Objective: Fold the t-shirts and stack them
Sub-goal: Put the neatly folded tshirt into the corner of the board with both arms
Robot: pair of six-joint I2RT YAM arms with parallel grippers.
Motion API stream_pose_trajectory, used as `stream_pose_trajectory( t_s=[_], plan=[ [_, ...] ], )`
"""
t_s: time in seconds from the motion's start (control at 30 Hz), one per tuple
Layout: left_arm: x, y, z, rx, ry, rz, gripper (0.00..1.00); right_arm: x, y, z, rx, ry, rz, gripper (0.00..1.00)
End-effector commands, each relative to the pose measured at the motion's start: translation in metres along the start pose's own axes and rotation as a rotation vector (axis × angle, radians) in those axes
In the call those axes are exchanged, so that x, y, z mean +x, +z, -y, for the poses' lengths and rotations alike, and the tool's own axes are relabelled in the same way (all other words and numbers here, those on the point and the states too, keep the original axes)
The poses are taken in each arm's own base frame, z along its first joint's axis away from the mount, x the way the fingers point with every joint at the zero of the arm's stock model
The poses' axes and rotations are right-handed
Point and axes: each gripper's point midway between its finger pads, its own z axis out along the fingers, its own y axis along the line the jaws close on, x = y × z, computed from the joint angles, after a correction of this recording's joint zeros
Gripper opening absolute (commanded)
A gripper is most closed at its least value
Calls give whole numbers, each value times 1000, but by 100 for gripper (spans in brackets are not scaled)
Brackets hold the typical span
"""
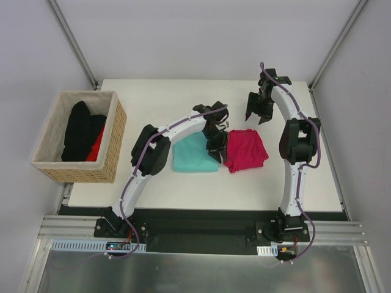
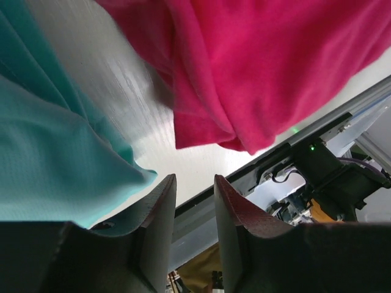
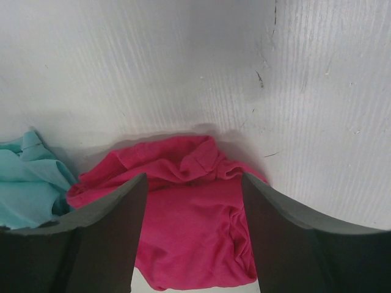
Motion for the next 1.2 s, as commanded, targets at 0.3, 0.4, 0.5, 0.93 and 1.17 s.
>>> stream_pose_trajectory(
  t_s=[0.3, 0.4, 0.5, 0.93, 1.17],
  plan=[
    [-6, 16, 14, 50, 26, -40, 31, -4, -11, -3, -51, 2, 12, 66],
    [-8, 18, 17, 62, 24, -43, 32, -2, -9, -5, -62, 2, 5, 66],
    [-11, 21, 18, 72, 21, -49, 31, -1, -5, -8, -81, 3, -10, 67],
    [-12, 35, 13, 83, 0, -87, 32, 5, 5, -7, -95, 11, -40, 68],
    [-11, 43, 10, 89, -18, -112, 33, 11, 12, -8, -112, 18, -68, 70]
  ],
)
